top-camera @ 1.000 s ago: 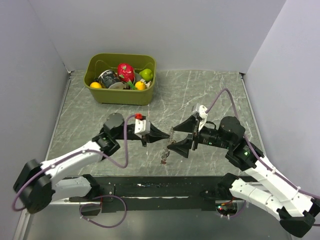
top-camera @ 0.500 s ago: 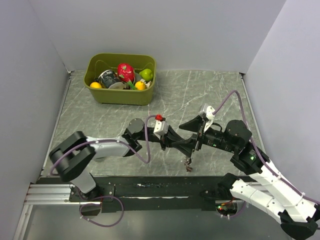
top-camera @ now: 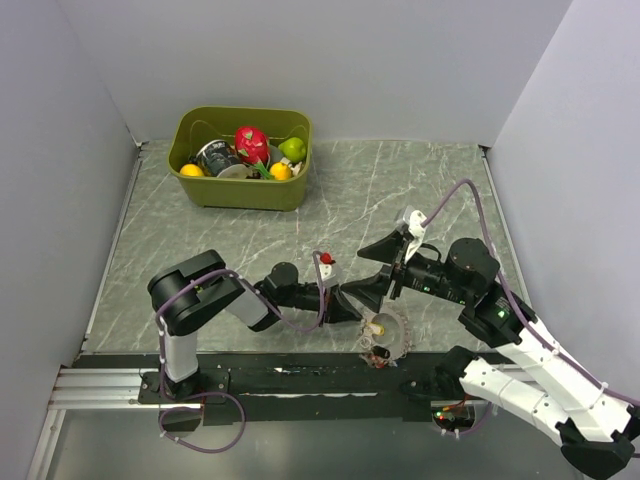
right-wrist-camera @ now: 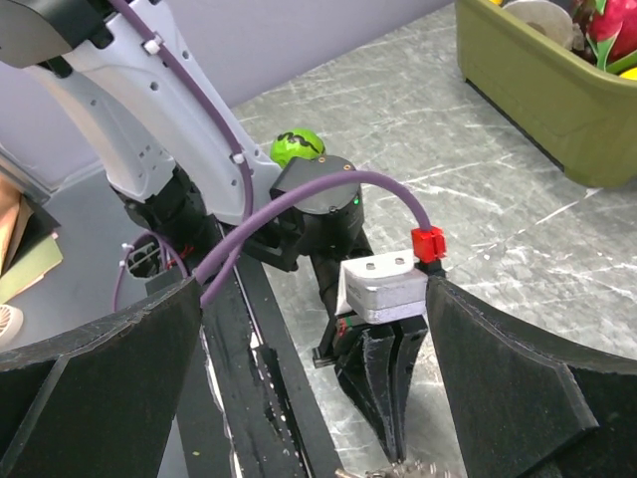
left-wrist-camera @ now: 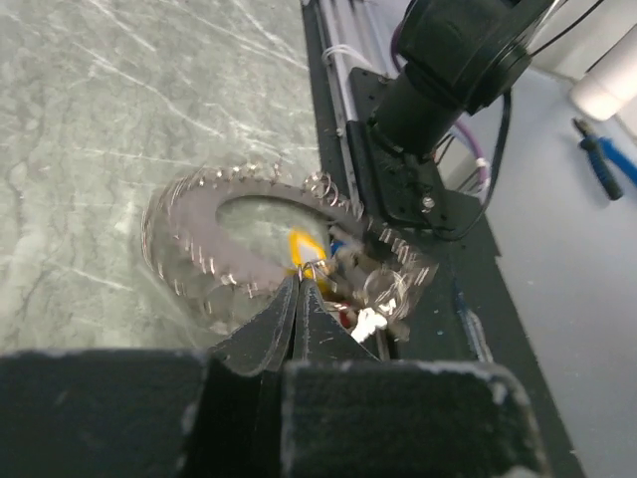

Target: Put the keys on the keyring

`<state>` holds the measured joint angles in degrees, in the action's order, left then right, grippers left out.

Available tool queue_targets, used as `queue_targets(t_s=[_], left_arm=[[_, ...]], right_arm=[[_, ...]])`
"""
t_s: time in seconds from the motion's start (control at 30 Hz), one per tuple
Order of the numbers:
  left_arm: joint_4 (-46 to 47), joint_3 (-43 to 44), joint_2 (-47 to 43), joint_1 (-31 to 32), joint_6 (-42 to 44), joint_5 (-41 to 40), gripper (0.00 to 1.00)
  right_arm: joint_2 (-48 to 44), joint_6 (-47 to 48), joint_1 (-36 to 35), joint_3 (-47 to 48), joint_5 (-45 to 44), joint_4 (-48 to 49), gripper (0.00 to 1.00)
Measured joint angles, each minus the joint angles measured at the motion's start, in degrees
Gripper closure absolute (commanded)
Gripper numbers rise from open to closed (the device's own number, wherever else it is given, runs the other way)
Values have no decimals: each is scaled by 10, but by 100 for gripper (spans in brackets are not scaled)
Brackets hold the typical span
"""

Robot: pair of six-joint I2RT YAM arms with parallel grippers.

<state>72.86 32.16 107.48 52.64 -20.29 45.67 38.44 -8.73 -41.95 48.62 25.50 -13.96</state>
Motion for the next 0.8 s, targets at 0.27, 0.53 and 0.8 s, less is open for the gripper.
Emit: queue_targets(t_s=[0.27, 0.53, 0.8], left_arm=[[1, -15, -24, -9, 50, -7, 98], [2, -17, -66, -28, 93, -13, 94], [2, -31, -68, -52, 102, -34, 94]], right_arm=[[2, 0, 0, 0, -3, -7, 0], [4, 0, 0, 0, -4, -7, 0], [12, 0, 0, 0, -4, -7, 0]])
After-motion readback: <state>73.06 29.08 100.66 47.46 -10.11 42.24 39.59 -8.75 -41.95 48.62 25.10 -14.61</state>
